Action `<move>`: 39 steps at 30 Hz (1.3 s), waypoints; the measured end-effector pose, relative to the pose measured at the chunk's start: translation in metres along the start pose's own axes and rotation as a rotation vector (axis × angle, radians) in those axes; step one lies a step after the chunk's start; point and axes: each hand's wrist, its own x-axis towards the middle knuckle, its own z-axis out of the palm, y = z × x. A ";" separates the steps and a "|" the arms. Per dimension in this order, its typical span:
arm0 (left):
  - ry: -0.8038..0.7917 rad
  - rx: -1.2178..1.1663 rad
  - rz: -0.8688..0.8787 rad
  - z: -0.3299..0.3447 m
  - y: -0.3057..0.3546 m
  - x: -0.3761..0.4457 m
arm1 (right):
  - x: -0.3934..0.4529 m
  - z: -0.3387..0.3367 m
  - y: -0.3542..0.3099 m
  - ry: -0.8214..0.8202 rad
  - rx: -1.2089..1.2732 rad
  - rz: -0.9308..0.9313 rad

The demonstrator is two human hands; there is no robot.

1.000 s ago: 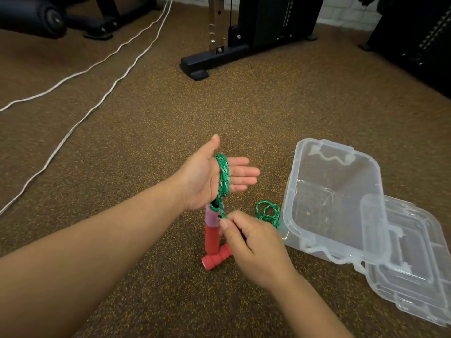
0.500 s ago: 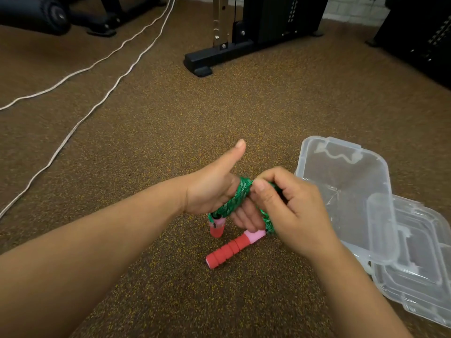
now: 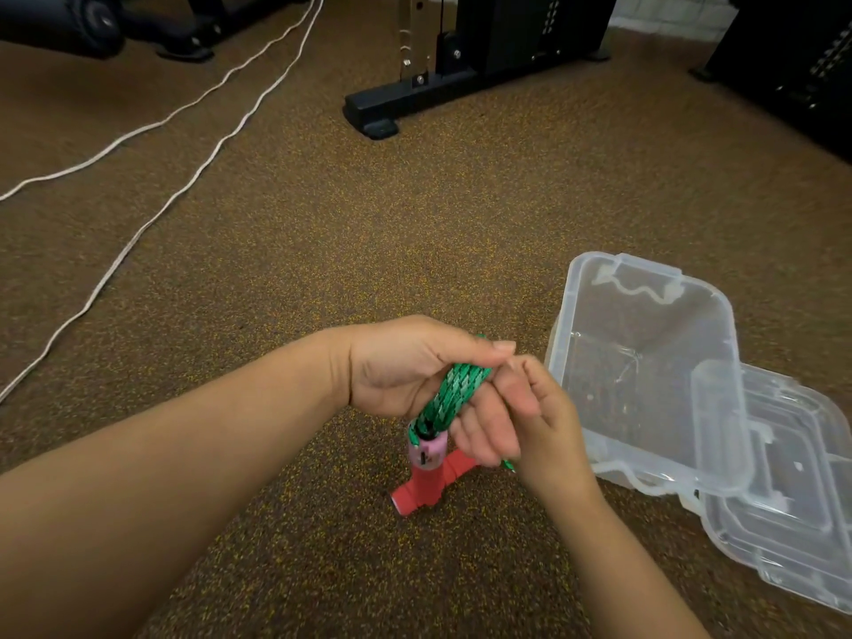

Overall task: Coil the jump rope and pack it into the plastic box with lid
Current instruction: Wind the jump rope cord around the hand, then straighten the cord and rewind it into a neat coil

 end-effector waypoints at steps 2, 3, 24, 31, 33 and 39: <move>0.069 -0.099 0.064 -0.001 0.000 -0.001 | -0.004 0.004 0.006 -0.009 -0.037 0.011; 0.116 -0.130 0.094 -0.002 0.000 -0.001 | -0.005 0.005 0.008 -0.005 -0.091 0.013; 0.567 -0.419 0.374 -0.022 0.012 0.014 | -0.024 0.010 -0.005 -0.138 -0.614 -0.168; 0.688 0.364 0.115 -0.018 -0.001 0.016 | -0.009 0.000 -0.047 -0.138 -0.411 -0.250; 0.626 0.442 0.052 -0.019 -0.005 0.008 | -0.003 -0.006 -0.060 -0.106 -0.357 -0.263; 0.392 0.506 -0.121 -0.016 0.003 -0.007 | 0.012 -0.013 -0.057 -0.003 -0.347 -0.214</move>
